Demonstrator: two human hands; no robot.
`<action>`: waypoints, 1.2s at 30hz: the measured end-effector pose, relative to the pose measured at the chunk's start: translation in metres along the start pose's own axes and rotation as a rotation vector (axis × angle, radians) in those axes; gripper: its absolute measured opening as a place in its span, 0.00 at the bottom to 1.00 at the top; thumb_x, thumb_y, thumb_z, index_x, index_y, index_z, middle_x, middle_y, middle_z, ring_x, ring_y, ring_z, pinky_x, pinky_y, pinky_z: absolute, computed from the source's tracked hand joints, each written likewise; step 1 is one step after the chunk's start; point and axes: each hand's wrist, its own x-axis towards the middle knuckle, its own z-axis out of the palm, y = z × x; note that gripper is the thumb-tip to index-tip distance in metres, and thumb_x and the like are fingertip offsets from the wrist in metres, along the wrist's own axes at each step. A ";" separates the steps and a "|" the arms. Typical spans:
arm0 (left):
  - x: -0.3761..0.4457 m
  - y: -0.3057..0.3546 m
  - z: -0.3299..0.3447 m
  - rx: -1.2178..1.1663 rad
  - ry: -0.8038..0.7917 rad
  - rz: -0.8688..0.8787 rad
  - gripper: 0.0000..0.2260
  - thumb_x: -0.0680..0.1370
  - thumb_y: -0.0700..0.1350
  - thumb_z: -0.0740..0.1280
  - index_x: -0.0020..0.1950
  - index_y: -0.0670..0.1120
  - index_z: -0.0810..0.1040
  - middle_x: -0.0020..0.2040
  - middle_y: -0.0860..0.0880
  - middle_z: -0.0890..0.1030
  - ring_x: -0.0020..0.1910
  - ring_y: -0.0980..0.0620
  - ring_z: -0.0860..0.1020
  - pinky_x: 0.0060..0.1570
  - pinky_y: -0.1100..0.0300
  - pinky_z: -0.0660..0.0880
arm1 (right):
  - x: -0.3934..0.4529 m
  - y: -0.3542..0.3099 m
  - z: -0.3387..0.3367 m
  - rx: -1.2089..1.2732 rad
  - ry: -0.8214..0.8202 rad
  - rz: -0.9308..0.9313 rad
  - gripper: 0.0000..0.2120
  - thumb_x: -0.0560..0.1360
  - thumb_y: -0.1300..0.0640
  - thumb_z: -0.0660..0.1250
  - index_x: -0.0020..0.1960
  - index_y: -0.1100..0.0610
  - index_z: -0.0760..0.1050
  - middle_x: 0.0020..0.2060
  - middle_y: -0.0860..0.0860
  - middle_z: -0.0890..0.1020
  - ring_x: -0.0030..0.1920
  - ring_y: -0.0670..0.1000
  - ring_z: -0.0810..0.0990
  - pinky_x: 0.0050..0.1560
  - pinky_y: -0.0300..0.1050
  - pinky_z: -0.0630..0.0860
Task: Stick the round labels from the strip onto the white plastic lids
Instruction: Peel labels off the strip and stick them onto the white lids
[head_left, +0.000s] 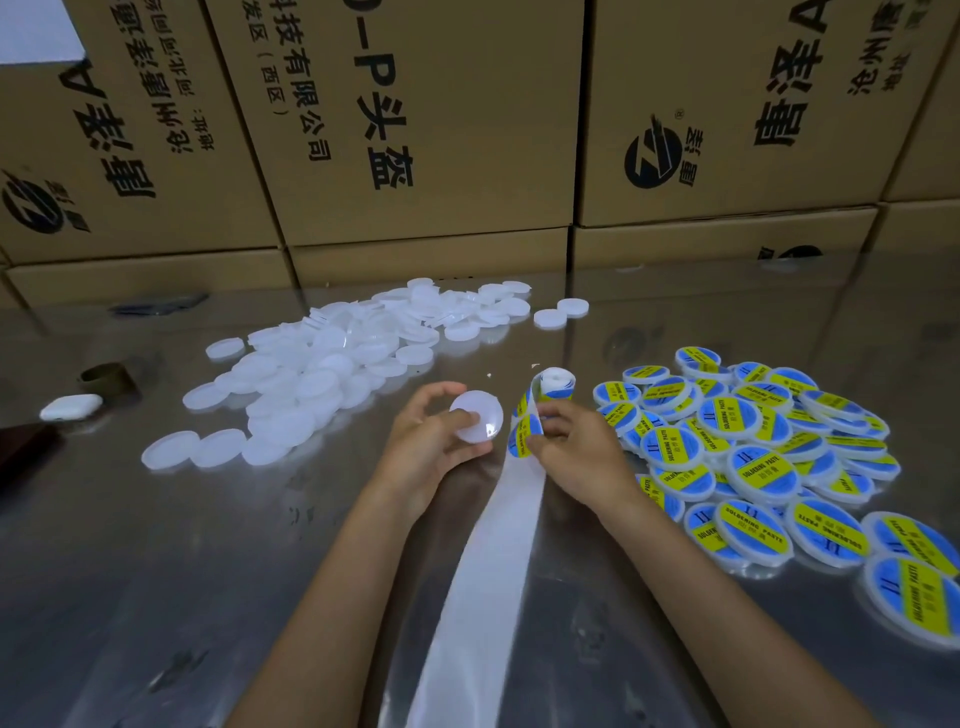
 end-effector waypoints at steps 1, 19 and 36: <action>0.000 0.000 0.000 -0.007 -0.006 -0.001 0.13 0.76 0.31 0.68 0.54 0.46 0.78 0.57 0.39 0.82 0.45 0.43 0.84 0.43 0.53 0.82 | 0.000 0.000 -0.002 0.064 -0.010 0.021 0.14 0.74 0.68 0.65 0.45 0.49 0.77 0.39 0.46 0.84 0.46 0.50 0.83 0.52 0.45 0.77; -0.003 0.001 0.011 -0.195 -0.177 0.053 0.13 0.82 0.34 0.62 0.66 0.44 0.75 0.62 0.40 0.82 0.58 0.41 0.83 0.53 0.51 0.82 | -0.006 -0.006 0.000 0.060 -0.054 -0.242 0.10 0.72 0.68 0.70 0.45 0.54 0.78 0.41 0.44 0.82 0.42 0.40 0.78 0.46 0.34 0.73; -0.005 -0.001 0.011 -0.175 -0.257 -0.033 0.16 0.84 0.39 0.58 0.72 0.42 0.71 0.56 0.41 0.83 0.46 0.47 0.82 0.43 0.57 0.81 | -0.015 -0.012 -0.001 -0.454 -0.033 -0.779 0.07 0.69 0.66 0.66 0.42 0.55 0.74 0.47 0.47 0.75 0.49 0.52 0.72 0.50 0.51 0.71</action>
